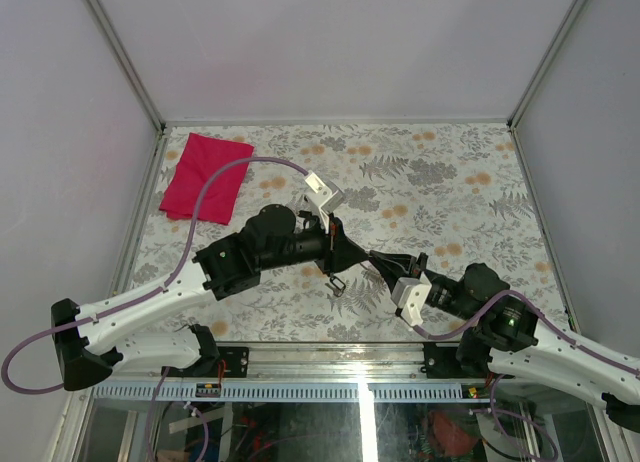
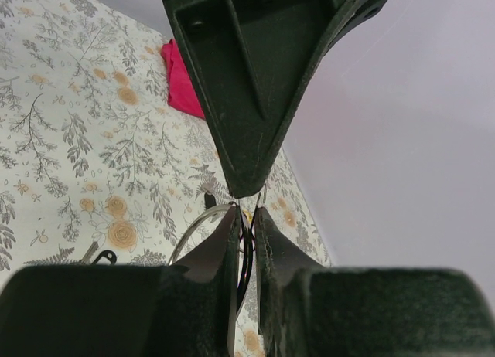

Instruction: Put the keys on the keyring

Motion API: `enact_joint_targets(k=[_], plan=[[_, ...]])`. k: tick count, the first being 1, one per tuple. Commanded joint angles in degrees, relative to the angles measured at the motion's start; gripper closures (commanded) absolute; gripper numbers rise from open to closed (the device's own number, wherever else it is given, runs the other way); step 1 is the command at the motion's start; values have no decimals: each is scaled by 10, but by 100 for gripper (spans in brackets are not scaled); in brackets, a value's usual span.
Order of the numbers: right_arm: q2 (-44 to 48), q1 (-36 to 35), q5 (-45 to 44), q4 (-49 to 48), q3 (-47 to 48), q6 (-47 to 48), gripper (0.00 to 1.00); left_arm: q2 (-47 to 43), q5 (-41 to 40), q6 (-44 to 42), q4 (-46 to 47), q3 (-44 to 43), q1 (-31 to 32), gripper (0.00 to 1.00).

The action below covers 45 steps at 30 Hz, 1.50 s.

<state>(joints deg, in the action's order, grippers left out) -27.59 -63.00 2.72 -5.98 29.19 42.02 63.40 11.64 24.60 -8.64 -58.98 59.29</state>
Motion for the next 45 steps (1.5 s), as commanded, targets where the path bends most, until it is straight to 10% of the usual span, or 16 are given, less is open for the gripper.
enact_joint_targets(k=[1,45], plan=[[4,-4,-2,-10,37,0,100,-9,5,3,46,-10,-5,85],[34,-4,-37,185,79,-10,100,46,-140,83,-7,126,-20,76]])
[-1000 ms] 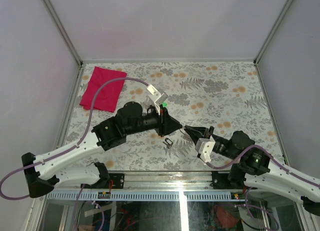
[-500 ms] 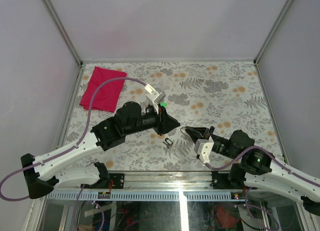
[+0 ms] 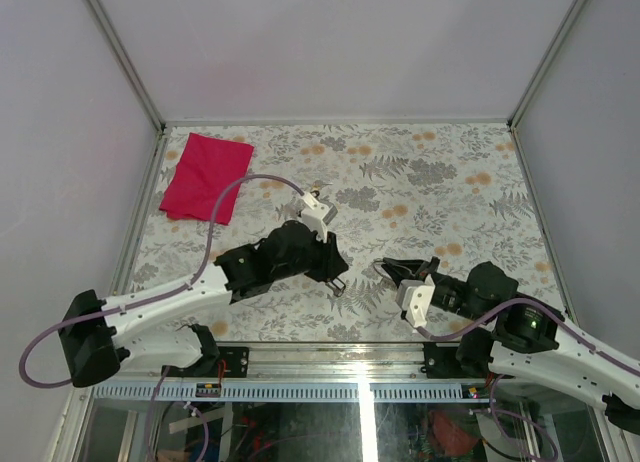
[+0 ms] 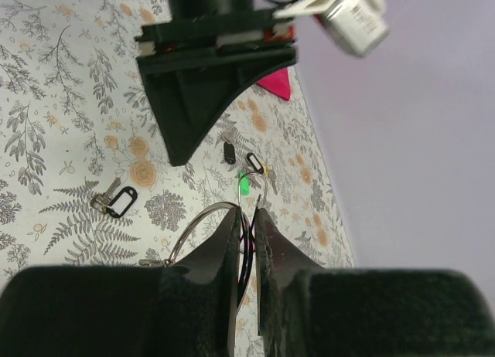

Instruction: Put the keys on the keyring

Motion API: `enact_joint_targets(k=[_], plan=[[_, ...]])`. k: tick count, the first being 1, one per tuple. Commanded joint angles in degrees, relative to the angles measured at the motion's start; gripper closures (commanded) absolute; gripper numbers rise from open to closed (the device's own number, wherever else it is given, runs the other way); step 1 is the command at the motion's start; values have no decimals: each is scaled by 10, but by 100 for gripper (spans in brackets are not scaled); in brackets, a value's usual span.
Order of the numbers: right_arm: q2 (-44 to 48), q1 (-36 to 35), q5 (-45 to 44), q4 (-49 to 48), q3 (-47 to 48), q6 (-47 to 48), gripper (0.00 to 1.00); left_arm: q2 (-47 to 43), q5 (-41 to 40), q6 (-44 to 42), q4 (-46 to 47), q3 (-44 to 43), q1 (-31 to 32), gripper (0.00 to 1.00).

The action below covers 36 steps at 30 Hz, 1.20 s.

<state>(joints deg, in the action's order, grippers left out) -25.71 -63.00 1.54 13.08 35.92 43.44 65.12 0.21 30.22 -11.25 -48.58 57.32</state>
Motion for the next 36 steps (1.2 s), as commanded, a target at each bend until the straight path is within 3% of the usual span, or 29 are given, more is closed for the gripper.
enact_joint_targets(k=[1,7,13,36], plan=[[17,-4,-26,-5,11,-27,100,46,-25,27,21,26,2,75],[14,-4,-29,-2,14,-35,100,128,-55,-3,26,21,31,69],[9,-4,-30,0,17,-37,100,200,-107,-24,0,-15,43,68],[-15,-4,-25,0,26,-33,100,283,-119,-48,11,-22,61,75]])
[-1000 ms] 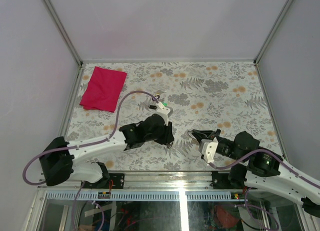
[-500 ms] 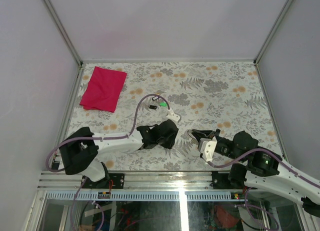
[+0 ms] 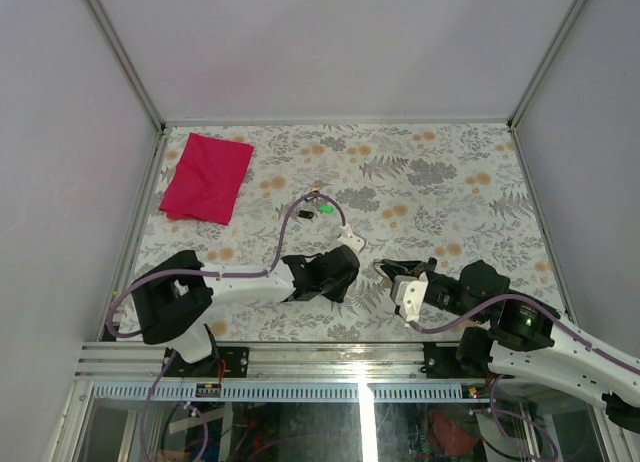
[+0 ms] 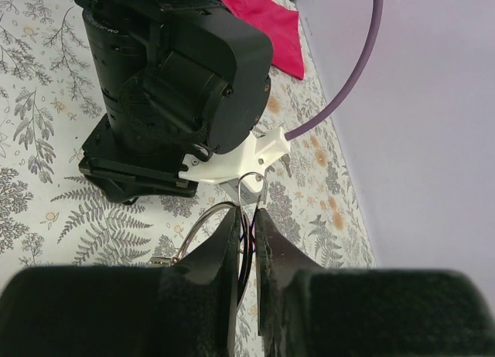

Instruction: Put the keys on the keyring

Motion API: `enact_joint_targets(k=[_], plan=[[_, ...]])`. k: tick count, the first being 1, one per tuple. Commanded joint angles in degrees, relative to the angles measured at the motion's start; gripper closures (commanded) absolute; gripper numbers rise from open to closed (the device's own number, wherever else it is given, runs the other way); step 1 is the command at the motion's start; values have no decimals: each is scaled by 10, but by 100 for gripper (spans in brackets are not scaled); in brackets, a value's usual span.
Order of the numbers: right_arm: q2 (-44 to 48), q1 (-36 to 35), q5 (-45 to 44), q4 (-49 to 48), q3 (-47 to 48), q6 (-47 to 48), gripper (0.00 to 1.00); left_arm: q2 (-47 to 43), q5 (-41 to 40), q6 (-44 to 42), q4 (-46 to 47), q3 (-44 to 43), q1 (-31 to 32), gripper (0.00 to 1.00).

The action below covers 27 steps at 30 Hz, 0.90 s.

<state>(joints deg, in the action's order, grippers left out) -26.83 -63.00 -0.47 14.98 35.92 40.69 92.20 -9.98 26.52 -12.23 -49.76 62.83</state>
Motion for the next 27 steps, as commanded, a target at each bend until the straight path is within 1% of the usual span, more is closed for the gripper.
enact_joint_targets(k=[1,5,8,11,14,19,27], plan=[[-5,-4,-4,-18,26,-5,100,14,-18,-12,21,-11,6,76],[-10,-4,-1,-21,27,-6,100,19,-20,-14,22,-12,7,77],[-13,-4,1,-22,27,-6,100,20,-20,-15,24,-11,8,82],[-14,-4,1,-23,27,-6,100,20,-20,-15,26,-9,8,84],[-14,-4,2,-23,26,-7,100,16,-21,-16,32,-5,8,92],[-12,-4,1,-20,26,-8,100,0,-18,-18,46,7,8,100],[-7,-4,-2,-8,26,-6,100,-75,-11,-37,84,50,7,100]])
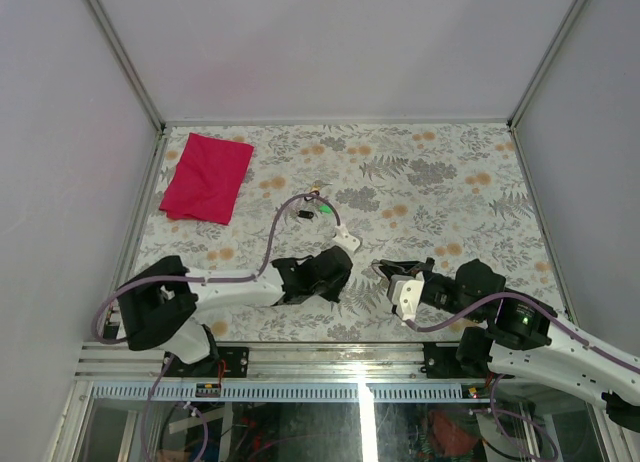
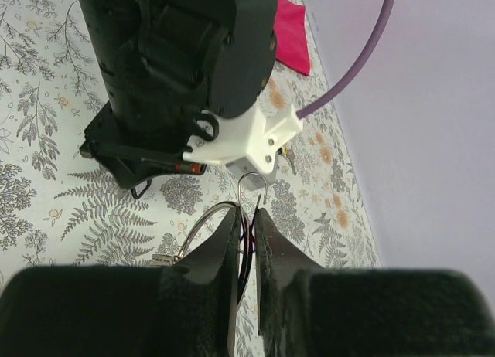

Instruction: Put the keys on the keyring

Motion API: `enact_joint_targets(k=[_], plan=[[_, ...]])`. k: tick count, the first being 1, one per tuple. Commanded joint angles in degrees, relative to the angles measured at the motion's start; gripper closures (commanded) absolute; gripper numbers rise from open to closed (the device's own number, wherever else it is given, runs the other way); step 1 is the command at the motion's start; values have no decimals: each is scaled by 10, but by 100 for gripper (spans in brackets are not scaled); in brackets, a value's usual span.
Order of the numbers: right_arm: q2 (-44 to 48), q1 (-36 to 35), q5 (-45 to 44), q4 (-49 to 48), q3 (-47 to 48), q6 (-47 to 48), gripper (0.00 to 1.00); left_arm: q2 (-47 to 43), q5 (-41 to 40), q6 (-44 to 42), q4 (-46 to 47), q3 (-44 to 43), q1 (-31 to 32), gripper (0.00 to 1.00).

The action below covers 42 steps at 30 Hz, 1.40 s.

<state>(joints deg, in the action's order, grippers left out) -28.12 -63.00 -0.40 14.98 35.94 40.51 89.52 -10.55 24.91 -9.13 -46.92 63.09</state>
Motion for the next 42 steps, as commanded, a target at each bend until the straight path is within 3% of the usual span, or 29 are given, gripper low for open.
enact_joint_targets(k=[1,15,21,31,42], plan=[[6,-4,-2,-5,27,-5,100,-61,-4,-26,59,30,5,100],[-17,-4,49,58,63,-6,100,-292,52,-148,145,122,-3,100],[-32,-4,93,71,73,6,100,-341,58,-157,88,78,-4,100],[-75,-4,145,122,110,43,100,-403,172,-243,35,37,-4,100],[-131,-4,215,160,173,74,100,-383,296,-376,-72,-35,-15,100]])
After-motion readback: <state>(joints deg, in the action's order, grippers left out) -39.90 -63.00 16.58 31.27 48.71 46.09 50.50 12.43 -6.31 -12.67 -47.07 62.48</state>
